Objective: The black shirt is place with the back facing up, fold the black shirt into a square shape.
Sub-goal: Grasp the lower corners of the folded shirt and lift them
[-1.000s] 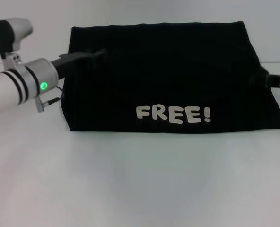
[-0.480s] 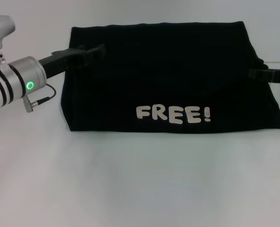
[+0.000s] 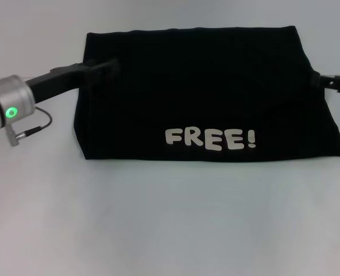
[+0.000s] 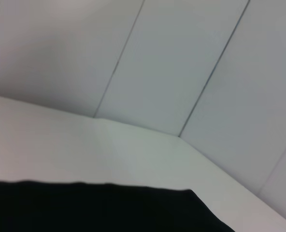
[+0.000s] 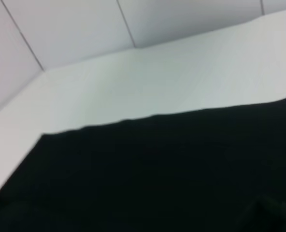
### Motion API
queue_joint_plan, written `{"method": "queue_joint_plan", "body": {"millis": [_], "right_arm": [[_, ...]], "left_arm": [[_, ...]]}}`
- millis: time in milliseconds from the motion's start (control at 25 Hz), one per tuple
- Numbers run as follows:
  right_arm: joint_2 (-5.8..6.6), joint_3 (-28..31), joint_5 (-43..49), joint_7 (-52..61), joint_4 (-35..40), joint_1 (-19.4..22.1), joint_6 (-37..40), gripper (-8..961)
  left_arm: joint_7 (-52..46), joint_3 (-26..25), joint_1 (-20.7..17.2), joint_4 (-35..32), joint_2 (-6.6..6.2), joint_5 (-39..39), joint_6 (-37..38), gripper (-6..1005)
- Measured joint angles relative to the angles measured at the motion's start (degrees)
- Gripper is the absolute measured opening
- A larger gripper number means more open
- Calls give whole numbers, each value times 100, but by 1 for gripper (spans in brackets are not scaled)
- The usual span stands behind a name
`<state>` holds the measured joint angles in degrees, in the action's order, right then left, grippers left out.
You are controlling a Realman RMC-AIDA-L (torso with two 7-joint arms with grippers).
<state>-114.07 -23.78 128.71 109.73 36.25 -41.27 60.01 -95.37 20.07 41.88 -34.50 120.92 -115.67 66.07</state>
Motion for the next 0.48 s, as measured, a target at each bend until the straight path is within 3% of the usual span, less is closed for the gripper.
{"method": "queue_joint_plan", "body": {"millis": [320, 480], "right_arm": [[376, -3, -1086, 62, -40, 444, 1232, 809], [461, -48, -1042, 151, -54, 512, 1583, 806]], "left_arm": [[-170, 112, -659, -481, 39, -250, 327, 696], [-140, 112, -726, -525, 61, -792, 270, 695]]}}
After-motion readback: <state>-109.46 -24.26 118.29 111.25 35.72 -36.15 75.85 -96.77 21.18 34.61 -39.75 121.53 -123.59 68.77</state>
